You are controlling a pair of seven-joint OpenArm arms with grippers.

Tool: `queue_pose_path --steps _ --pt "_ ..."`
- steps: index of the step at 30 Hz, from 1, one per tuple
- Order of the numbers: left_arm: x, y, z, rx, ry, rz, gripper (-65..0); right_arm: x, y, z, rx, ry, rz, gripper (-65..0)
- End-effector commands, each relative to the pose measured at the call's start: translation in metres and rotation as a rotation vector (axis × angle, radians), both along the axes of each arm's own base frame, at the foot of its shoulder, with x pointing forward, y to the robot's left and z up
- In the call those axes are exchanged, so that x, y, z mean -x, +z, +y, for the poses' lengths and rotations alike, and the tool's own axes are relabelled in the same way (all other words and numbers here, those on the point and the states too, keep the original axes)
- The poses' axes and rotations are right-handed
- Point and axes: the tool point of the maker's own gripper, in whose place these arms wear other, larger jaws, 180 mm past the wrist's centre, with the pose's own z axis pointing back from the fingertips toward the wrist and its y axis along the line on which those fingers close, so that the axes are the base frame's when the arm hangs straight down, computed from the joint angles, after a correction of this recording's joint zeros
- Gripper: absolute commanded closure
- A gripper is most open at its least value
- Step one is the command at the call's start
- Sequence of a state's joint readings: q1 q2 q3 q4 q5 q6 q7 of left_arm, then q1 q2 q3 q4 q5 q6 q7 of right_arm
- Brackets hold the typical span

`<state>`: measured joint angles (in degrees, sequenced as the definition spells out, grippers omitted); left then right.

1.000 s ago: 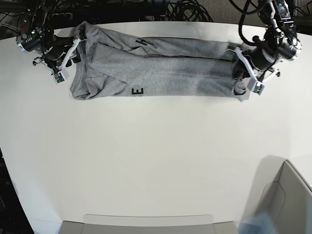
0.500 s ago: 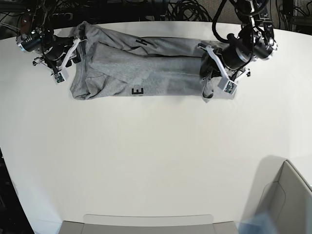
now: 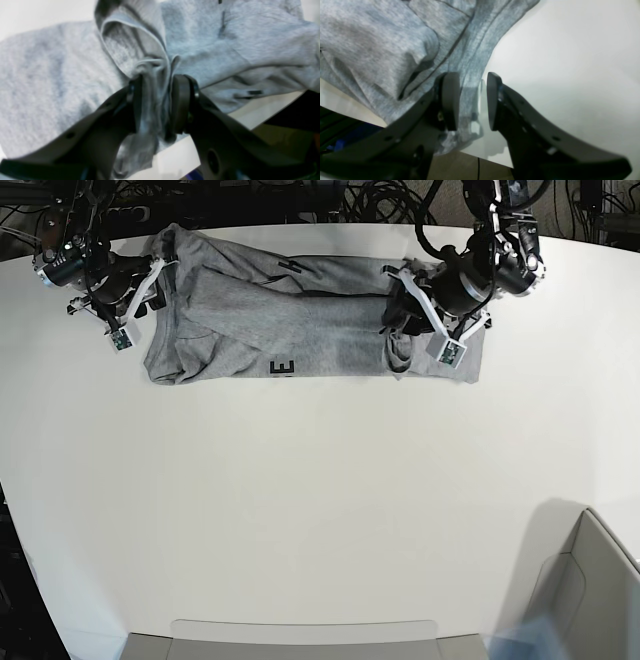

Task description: Fold the T-shirt properly

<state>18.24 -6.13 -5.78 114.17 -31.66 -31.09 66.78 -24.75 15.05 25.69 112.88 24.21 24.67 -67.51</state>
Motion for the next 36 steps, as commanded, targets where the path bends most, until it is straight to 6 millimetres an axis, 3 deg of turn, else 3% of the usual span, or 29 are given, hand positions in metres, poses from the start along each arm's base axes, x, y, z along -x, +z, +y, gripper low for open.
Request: queue_pose_path --steps 1,8,18,23,25,28,33,36 --pt "-0.008 0.014 -0.005 0.041 0.007 -0.049 -19.1 -0.006 0.008 0.0 0.005 0.021 -0.036 -19.3" --pt "-0.012 0.029 -0.019 0.162 0.007 -0.078 -18.5 -0.006 0.009 -0.001 0.005 0.016 -0.039 -19.3" --pt "-0.016 0.029 0.06 0.066 0.195 -0.096 -1.0 -0.021 0.022 0.013 -0.086 0.02 -0.143 -19.3" --pt "-0.016 0.03 0.067 0.037 0.184 -0.098 -1.2 -0.023 0.037 0.044 -0.305 0.03 -0.171 -20.5" --pt "-0.016 0.03 0.064 0.046 0.18 -0.098 -1.2 -0.023 0.038 0.043 -0.355 -0.009 -0.175 -22.2" --pt "-0.015 0.028 0.057 0.054 0.161 -0.09 -1.2 -0.022 0.027 0.025 -0.378 -0.116 -0.169 -24.7" --pt "-0.009 0.021 0.057 0.055 0.161 -0.066 -1.2 -0.004 -0.001 0.012 -0.377 -0.032 -0.125 -24.9" --pt "-0.008 0.021 0.057 0.055 0.161 -0.065 -1.2 0.004 -0.014 -0.003 -0.382 -0.079 -0.097 -24.9"
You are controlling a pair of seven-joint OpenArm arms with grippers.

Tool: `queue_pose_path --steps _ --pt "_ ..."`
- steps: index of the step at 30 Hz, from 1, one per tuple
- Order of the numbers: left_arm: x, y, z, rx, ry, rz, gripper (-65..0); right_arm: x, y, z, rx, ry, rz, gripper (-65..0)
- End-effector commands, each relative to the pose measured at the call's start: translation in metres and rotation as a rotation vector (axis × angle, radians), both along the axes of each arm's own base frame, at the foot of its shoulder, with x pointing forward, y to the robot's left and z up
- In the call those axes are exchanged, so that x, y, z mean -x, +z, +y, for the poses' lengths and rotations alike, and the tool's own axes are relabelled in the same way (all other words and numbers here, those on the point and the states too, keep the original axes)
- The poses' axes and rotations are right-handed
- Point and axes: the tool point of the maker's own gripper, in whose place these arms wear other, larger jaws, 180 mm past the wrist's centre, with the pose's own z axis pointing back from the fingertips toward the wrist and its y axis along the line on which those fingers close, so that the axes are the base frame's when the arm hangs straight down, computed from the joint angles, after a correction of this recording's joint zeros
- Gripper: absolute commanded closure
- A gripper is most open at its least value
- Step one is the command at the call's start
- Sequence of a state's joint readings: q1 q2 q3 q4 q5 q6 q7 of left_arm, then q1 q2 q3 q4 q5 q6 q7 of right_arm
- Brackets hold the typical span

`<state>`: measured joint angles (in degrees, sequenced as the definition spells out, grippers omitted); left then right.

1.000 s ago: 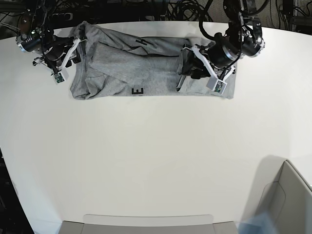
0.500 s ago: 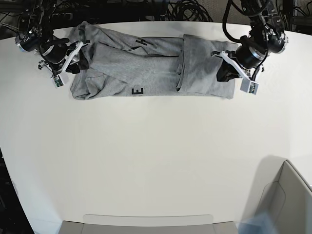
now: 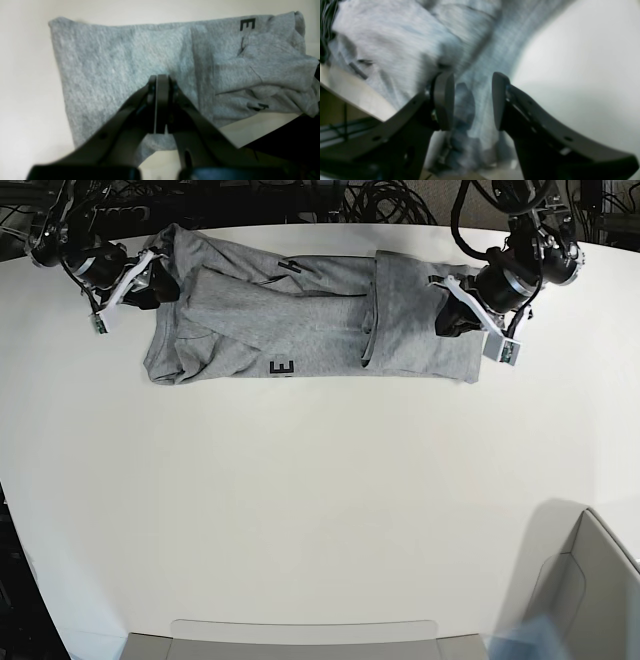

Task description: Fold the T-shirt properly

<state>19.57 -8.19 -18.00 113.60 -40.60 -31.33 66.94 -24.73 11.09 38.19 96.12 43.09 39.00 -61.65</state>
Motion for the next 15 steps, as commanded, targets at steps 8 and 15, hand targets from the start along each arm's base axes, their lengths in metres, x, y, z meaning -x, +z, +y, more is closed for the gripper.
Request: queue_pose_path --steps 8,15 --pt "-0.007 0.01 -0.001 0.007 -0.005 -0.046 -1.2 -0.001 -0.019 -0.01 -0.078 -0.08 0.002 -24.9" --pt "-0.006 0.01 -0.001 0.007 -0.005 -0.046 -1.2 -0.01 -0.02 0.02 -0.169 -0.033 -0.005 -24.9"
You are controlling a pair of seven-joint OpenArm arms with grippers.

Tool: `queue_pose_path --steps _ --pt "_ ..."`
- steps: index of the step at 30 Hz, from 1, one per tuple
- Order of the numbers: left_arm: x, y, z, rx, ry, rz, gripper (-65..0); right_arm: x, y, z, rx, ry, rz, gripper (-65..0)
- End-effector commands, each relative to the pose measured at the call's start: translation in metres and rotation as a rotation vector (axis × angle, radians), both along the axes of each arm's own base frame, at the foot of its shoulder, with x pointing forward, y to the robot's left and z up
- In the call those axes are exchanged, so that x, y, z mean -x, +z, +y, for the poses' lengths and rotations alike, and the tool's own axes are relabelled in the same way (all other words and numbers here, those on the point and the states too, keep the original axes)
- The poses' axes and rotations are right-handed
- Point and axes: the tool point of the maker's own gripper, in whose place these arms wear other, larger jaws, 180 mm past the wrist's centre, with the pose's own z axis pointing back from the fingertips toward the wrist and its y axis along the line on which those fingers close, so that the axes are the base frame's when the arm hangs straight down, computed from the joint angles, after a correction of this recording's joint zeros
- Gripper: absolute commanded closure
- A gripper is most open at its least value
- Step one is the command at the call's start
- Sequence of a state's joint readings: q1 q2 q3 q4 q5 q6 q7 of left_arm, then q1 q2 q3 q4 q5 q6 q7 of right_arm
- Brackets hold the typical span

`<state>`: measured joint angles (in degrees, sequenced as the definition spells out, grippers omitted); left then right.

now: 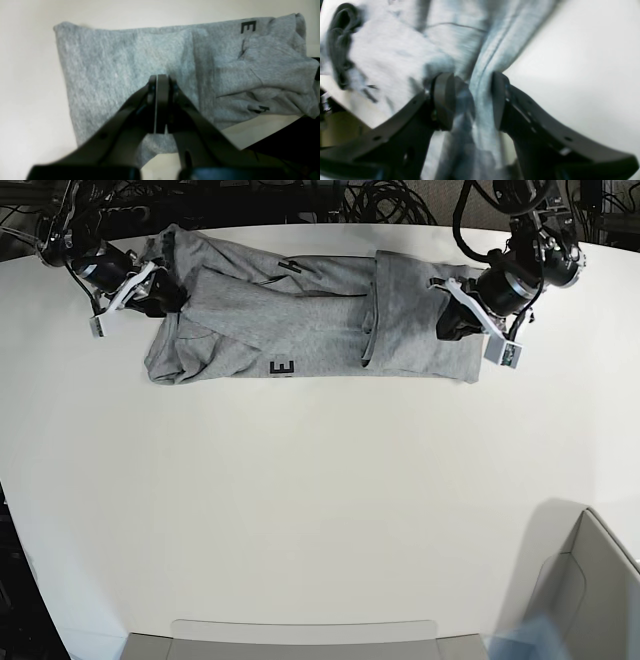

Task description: Fold the T-shirt properly

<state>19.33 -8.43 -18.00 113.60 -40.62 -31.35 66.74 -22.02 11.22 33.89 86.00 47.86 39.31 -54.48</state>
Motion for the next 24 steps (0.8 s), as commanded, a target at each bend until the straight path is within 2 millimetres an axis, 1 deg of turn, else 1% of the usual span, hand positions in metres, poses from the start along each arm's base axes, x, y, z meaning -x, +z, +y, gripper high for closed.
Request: queue_pose_path --steps 1,3,5,7,11,13,17,18,19,20,23,24 --pt "-0.004 0.009 -0.001 0.01 -0.004 -0.039 -1.2 0.005 0.001 0.002 -0.009 0.023 0.009 -24.9" --pt "-0.004 0.009 -0.001 0.01 -0.004 -0.039 -1.2 0.001 0.007 0.007 -0.055 0.013 -0.011 -24.9" --pt "-0.004 0.009 -0.001 0.01 -0.004 -0.039 -1.2 -0.001 0.009 0.008 -0.065 0.012 -0.02 -24.9" --pt "-0.004 0.009 -0.001 0.01 -0.004 -0.039 -1.2 -0.006 0.01 0.016 -0.073 0.033 -0.029 -24.9" --pt "-0.004 0.008 -0.002 0.012 -0.003 -0.037 -1.2 -0.009 0.01 0.027 -0.087 0.063 -0.033 -24.9" --pt "-0.004 0.008 -0.002 0.012 -0.004 -0.036 -1.2 -0.016 0.013 0.034 -0.094 0.084 -0.048 -24.9" --pt "-0.004 0.008 -0.002 0.011 -0.005 -0.033 -1.2 -0.021 0.001 0.043 -0.071 0.125 -0.02 -24.3" --pt "-0.004 0.008 -0.002 0.011 -0.005 -0.033 -1.2 -0.021 -0.004 0.044 -0.061 0.13 -0.006 -22.5" --pt "-0.004 0.008 -0.002 0.01 -0.006 -0.033 -1.2 -0.02 -0.009 0.046 -0.05 0.132 0.007 -19.4" --pt "-0.004 0.008 -0.002 0.01 -0.006 -0.033 -1.2 -0.023 -0.011 0.047 -0.035 0.129 0.011 -15.8" --pt "-0.003 0.007 -0.002 0.008 -0.007 -0.03 -1.2 -0.027 -0.02 0.044 0.03 0.119 0.045 -0.4" --pt "-0.003 0.007 -0.002 0.008 -0.007 -0.03 -1.2 -0.03 -0.022 0.042 0.054 0.108 0.056 0.0"
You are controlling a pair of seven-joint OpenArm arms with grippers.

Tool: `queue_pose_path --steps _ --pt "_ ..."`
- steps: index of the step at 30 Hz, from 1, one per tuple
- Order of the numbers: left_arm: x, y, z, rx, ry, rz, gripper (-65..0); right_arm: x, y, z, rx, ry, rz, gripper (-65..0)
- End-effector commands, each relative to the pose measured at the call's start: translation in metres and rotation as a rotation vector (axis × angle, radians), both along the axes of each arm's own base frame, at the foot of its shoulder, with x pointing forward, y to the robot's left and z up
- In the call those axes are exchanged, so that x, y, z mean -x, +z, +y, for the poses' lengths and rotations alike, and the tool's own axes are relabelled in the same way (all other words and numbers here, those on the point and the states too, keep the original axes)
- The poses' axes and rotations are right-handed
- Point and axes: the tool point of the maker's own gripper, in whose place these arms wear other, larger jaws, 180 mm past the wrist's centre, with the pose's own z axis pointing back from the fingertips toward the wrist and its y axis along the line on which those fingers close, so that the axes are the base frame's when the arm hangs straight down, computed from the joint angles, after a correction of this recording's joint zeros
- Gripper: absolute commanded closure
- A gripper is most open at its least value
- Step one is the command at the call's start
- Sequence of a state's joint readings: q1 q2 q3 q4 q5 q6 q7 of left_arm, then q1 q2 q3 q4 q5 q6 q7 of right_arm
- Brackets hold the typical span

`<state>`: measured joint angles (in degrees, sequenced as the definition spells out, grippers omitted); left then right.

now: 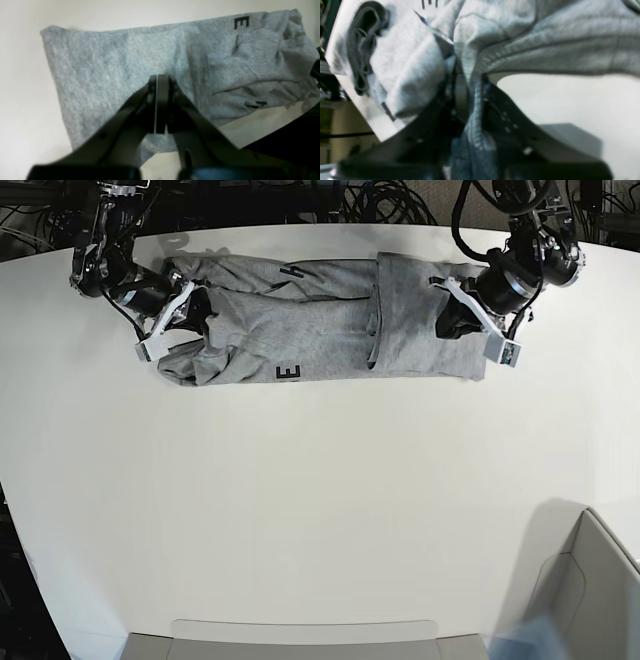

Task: Fold the T-shirt properly
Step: 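Grasp the other strip end with the right gripper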

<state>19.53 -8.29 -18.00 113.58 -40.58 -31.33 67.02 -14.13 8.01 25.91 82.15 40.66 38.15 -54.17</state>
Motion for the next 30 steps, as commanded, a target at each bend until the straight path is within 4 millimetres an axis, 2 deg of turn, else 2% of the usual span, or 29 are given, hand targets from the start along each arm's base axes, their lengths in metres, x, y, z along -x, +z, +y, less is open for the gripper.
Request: queue_pose_path --steps 1,4,9,12,16,20,23,28,30 --pt "-0.005 0.009 -0.002 0.013 -0.005 -0.04 -1.2 0.002 -0.011 -0.013 0.098 -0.004 0.058 0.0" --pt "-0.005 0.009 -0.003 0.016 -0.006 -0.039 -1.2 -0.008 -0.013 -0.028 0.174 -0.022 0.06 0.0" --pt "-0.005 0.01 -0.003 0.015 -0.007 -0.041 -1.2 -0.033 -0.002 -0.077 0.326 -0.071 0.05 0.0" --pt "-0.005 0.01 -0.003 0.016 -0.007 -0.043 -1.2 -0.046 0.009 -0.114 0.398 -0.162 0.045 0.0" --pt "0.0 0.008 -0.003 0.014 -0.007 -0.03 -1.2 -0.054 0.024 -0.136 0.486 -0.19 0.016 0.0" --pt "0.001 0.007 0.0 0.01 -0.002 -0.026 -1.2 -0.064 0.047 -0.128 0.553 -0.162 -0.063 0.0" --pt "0.008 0.004 0.0 0.009 -0.003 -0.008 -1.2 -0.071 0.062 -0.101 0.595 -0.113 -0.135 0.0" --pt "0.014 0.0 0.002 0.005 0.001 0.01 -1.2 -0.074 0.083 -0.045 0.675 -0.006 -0.234 0.0" --pt "0.02 -0.002 0.014 -0.018 0.022 0.025 -1.2 -0.072 0.093 -0.024 0.716 0.03 -0.261 0.0"
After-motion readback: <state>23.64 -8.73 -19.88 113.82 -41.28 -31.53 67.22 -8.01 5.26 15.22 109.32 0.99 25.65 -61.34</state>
